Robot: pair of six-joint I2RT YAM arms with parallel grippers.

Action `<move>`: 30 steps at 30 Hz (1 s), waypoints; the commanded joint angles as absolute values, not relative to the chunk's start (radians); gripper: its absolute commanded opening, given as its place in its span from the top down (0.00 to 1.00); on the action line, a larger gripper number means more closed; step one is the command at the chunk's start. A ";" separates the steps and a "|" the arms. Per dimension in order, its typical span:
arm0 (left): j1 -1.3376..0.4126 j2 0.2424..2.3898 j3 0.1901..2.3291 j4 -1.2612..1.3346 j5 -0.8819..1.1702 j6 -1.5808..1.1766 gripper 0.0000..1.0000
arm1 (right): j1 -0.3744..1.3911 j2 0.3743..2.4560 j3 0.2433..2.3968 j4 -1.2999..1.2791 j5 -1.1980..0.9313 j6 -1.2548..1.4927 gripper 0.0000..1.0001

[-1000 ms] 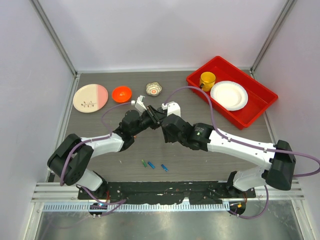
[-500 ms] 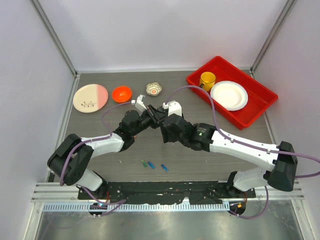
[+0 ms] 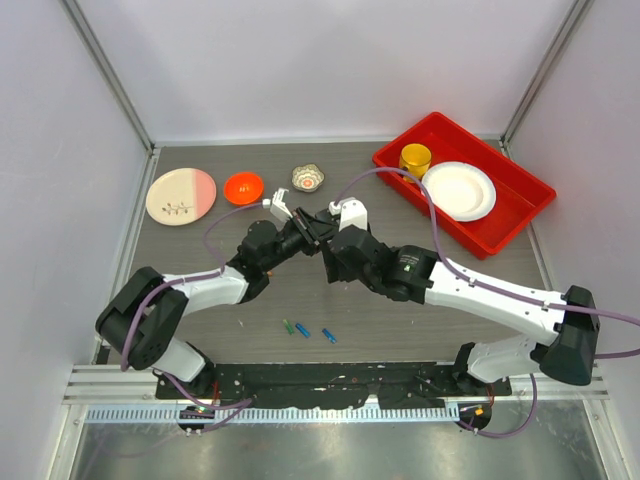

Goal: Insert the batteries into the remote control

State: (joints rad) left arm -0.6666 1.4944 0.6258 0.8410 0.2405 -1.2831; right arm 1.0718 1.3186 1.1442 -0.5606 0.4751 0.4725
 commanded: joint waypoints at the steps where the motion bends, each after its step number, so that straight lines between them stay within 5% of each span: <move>1: -0.670 1.506 0.615 0.948 0.278 -1.301 1.00 | 1.069 1.267 1.193 -0.569 0.549 0.454 0.36; 16: -0.664 1.546 0.580 1.101 0.304 -1.354 1.00 | 1.066 1.152 1.193 -0.557 0.626 0.446 0.34; 23: -0.621 1.644 0.549 1.492 0.400 -1.471 1.00 | 1.046 1.049 1.115 -0.540 0.626 0.460 0.41; 30: -0.606 1.692 0.571 1.546 0.506 -1.422 1.00 | 1.045 0.967 1.028 -0.505 0.655 0.469 0.41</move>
